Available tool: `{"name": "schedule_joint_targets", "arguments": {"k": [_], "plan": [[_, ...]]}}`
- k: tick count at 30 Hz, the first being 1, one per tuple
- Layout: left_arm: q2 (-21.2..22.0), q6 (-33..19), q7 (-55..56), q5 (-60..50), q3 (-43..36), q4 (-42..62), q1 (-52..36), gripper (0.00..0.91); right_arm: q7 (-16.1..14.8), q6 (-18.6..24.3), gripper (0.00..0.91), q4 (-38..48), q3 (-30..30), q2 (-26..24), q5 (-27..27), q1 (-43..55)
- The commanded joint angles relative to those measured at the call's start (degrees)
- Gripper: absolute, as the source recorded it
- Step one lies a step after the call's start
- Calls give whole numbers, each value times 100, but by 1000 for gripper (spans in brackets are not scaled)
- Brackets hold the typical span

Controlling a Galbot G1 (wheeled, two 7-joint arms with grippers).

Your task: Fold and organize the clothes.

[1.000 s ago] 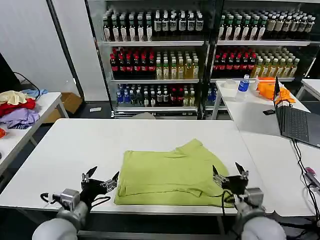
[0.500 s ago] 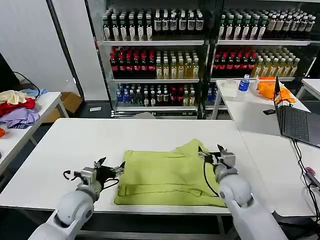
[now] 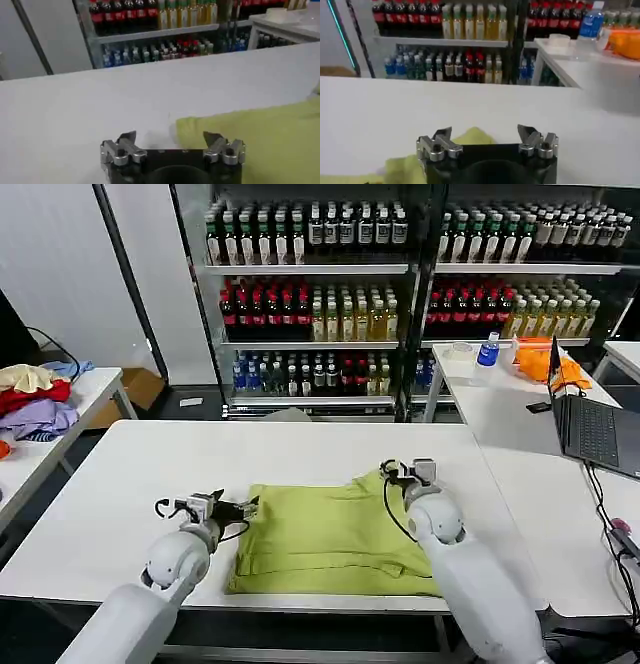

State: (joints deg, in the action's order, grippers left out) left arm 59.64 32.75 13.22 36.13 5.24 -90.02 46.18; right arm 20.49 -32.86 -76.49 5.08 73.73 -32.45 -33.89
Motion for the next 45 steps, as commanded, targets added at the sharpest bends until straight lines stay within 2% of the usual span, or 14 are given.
{"name": "schedule_joint_targets", "arguments": {"k": [1, 2, 4, 5, 6, 7, 8, 9, 11, 29, 35, 45], "plan": [[151, 2, 2, 107, -185, 538, -445, 907, -68, -21, 907, 1089, -123, 331, 3, 460], [157, -1, 1, 106, -194, 565, -458, 907, -78, -21, 907, 1117, -121, 348, 8, 462], [201, -15, 3, 105, -218, 629, -485, 756, -100, -22, 907, 1192, -100, 392, 11, 465], [207, -20, 14, 102, -226, 643, -489, 554, -102, -21, 887, 1215, -97, 406, 11, 465], [229, -24, 29, 103, -237, 671, -504, 443, -106, -20, 816, 1244, -97, 420, 11, 464], [244, -29, 27, 104, -250, 699, -516, 222, -106, -20, 544, 1279, -98, 437, 10, 462], [248, -33, 24, 105, -261, 710, -519, 151, -106, -20, 322, 1282, -98, 444, 9, 460], [256, -39, 20, 105, -269, 719, -525, 30, -106, -19, 121, 1282, -96, 449, 2, 450], [265, -58, 13, 103, -295, 727, -527, 30, -106, -14, 0, 1281, -101, 464, -1, 438], [193, -186, -125, 256, -284, 430, -353, 30, -78, 42, 0, 912, -61, 435, -38, 228], [73, -259, -111, 361, -140, 90, -261, 30, -52, 160, 0, 398, -28, 284, -31, 67], [-229, -270, -20, 545, 96, -757, 79, 30, 21, 172, 0, -967, 163, -176, -164, -373]]}}
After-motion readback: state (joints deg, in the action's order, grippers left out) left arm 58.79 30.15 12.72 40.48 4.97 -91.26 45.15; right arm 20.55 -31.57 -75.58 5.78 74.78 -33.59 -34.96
